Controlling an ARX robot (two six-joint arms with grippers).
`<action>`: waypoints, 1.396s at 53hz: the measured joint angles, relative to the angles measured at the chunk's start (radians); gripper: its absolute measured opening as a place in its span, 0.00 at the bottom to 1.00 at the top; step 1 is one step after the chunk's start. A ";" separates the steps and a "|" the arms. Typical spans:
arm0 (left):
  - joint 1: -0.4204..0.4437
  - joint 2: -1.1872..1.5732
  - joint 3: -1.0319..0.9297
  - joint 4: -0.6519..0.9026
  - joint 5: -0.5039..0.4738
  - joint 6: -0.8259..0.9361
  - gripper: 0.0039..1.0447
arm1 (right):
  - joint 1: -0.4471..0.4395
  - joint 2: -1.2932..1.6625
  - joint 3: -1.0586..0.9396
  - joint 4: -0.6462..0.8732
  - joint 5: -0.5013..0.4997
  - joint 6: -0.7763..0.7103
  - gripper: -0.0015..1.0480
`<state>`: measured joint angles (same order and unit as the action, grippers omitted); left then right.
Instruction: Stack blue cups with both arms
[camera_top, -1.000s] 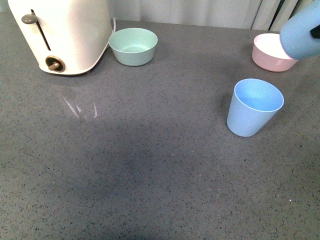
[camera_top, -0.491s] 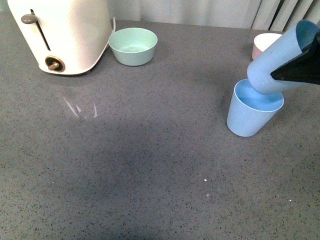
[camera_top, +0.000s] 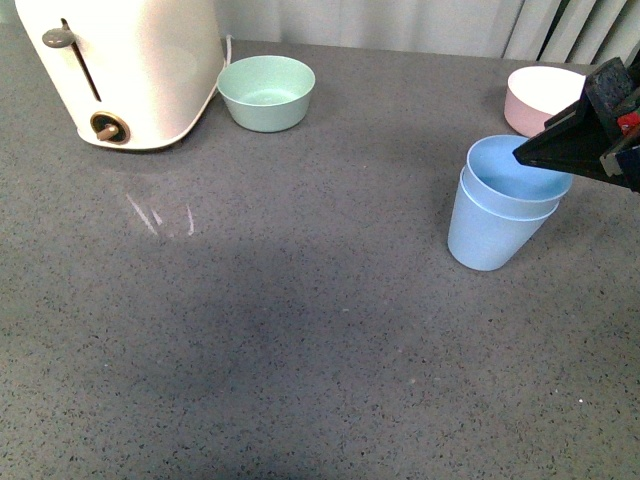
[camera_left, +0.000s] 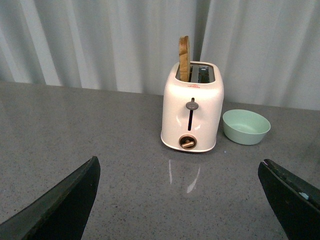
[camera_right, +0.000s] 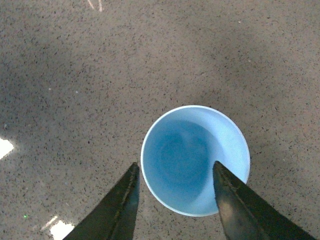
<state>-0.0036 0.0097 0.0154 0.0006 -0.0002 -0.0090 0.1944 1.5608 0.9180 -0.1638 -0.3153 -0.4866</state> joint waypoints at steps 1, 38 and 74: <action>0.000 0.000 0.000 0.000 0.000 0.000 0.92 | -0.002 -0.002 -0.001 0.003 0.000 0.005 0.46; 0.000 0.000 0.000 0.000 0.000 0.000 0.92 | -0.200 -0.484 -0.489 0.800 0.312 0.438 0.52; 0.000 0.000 0.000 0.000 0.000 0.000 0.92 | -0.196 -0.820 -0.808 0.784 0.313 0.476 0.02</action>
<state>-0.0036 0.0097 0.0154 0.0002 -0.0002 -0.0090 -0.0021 0.7410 0.1104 0.6201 -0.0025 -0.0109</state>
